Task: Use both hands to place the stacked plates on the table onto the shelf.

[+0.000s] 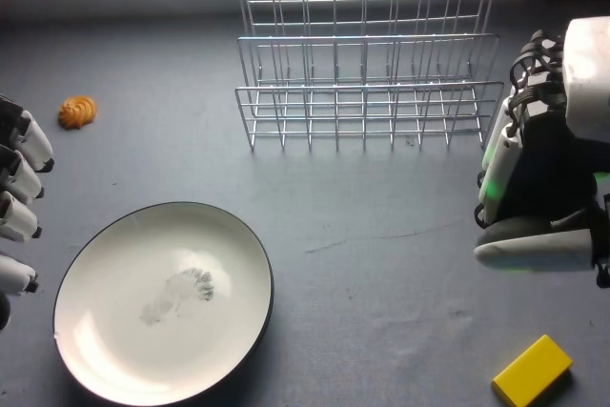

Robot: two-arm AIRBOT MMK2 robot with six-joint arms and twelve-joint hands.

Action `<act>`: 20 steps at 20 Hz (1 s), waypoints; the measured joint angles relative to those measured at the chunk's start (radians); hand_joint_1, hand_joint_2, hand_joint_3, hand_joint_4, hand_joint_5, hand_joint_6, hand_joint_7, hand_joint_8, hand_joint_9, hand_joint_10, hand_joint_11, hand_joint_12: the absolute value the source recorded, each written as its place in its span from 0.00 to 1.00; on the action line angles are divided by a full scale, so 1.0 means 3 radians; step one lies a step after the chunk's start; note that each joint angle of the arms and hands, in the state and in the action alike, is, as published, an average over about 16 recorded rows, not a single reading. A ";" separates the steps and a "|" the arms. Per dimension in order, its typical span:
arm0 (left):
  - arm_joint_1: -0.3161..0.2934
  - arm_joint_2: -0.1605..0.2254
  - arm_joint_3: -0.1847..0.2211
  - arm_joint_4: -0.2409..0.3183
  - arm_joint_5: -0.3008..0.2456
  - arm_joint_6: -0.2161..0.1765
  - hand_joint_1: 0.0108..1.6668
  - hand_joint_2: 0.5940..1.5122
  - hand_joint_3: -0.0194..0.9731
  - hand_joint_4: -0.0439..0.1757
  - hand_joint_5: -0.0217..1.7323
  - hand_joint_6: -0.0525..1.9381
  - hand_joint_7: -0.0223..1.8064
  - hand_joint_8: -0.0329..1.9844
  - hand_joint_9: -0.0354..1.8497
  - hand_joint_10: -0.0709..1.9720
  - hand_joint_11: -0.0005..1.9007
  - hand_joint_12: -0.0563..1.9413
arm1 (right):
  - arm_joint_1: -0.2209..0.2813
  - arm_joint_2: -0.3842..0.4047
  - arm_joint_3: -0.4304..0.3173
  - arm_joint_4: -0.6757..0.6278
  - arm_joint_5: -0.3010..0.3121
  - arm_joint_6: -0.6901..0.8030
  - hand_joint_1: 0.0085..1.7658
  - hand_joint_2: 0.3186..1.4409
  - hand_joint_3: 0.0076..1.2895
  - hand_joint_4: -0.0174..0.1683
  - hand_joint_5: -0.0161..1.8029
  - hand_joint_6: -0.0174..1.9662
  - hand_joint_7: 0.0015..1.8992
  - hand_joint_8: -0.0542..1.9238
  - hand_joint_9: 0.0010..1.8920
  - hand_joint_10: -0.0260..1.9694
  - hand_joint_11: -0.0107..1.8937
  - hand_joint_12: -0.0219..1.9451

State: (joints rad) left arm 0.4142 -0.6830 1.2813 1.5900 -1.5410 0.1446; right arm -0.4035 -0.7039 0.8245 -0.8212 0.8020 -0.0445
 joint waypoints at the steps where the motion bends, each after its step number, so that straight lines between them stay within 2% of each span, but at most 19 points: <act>1: 0.0000 0.0000 0.0007 0.0001 0.0000 0.0001 0.12 0.60 0.06 0.36 0.32 0.34 0.37 0.35 0.36 0.36 0.35 0.38 | 0.0000 0.0000 0.0000 -0.0001 -0.0003 0.0000 0.18 0.79 0.02 0.28 0.38 0.45 0.37 0.44 0.40 0.44 0.48 0.47; 4: 0.0001 0.0000 0.0040 -0.0001 0.0000 0.0009 0.09 0.59 0.05 0.32 0.25 0.25 0.27 0.26 0.27 0.28 0.26 0.29 | 0.0000 0.0000 0.0000 -0.0002 -0.0015 -0.0002 0.16 0.78 0.02 0.25 0.31 0.34 0.29 0.33 0.31 0.33 0.36 0.39; 8: 0.0008 0.0000 0.0068 -0.0031 0.0000 0.0017 0.06 0.59 0.05 0.29 0.19 0.19 0.21 0.20 0.21 0.22 0.20 0.22 | 0.0000 0.0000 0.0000 -0.0001 -0.0022 -0.0028 0.18 0.76 0.01 0.21 0.25 0.26 0.23 0.26 0.24 0.25 0.27 0.32; 10: 0.0022 0.0000 0.0084 -0.0055 0.0001 0.0022 0.03 0.57 0.05 0.21 0.12 0.11 0.12 0.10 0.12 0.12 0.11 0.12 | -0.0001 0.0000 -0.0001 -0.0002 -0.0021 -0.0060 0.22 0.72 0.01 0.12 0.17 0.16 0.15 0.16 0.16 0.15 0.18 0.22; 11: 0.0030 0.0000 0.0093 -0.0065 0.0001 0.0025 0.01 0.57 0.05 0.19 0.08 0.07 0.08 0.06 0.08 0.08 0.07 0.07 | -0.0002 0.0000 -0.0001 0.0000 -0.0017 -0.0082 0.25 0.71 0.01 0.09 0.13 0.10 0.11 0.10 0.11 0.10 0.12 0.16; 13: 0.0045 0.0000 0.0108 -0.0084 0.0005 0.0023 0.00 0.57 0.04 0.21 0.05 0.03 0.03 0.02 0.03 0.04 0.02 0.03 | -0.0004 0.0000 -0.0001 0.0003 -0.0010 -0.0130 0.32 0.69 0.01 0.10 0.07 0.03 0.06 0.04 0.05 0.03 0.05 0.09; 15: 0.0056 0.0000 0.0118 -0.0099 0.0015 0.0015 0.00 0.57 0.04 0.21 0.04 0.03 0.02 0.02 0.03 0.04 0.01 0.02 | -0.0007 0.0000 -0.0001 0.0003 -0.0003 -0.0182 0.40 0.67 0.01 0.11 0.06 0.02 0.04 0.03 0.04 0.02 0.02 0.08; 20: 0.0084 0.0000 0.0109 -0.0123 0.0046 0.0011 0.00 0.58 0.04 0.20 0.05 0.03 0.03 0.02 0.03 0.04 0.01 0.02 | -0.0021 -0.0001 -0.0001 0.0005 0.0046 -0.0353 0.60 0.61 0.01 0.08 0.03 0.02 0.02 0.03 0.02 0.02 0.02 0.04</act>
State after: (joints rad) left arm 0.4394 -0.6830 1.3141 1.5531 -1.5271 0.1480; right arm -0.4097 -0.7042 0.8242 -0.8198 0.8158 -0.1503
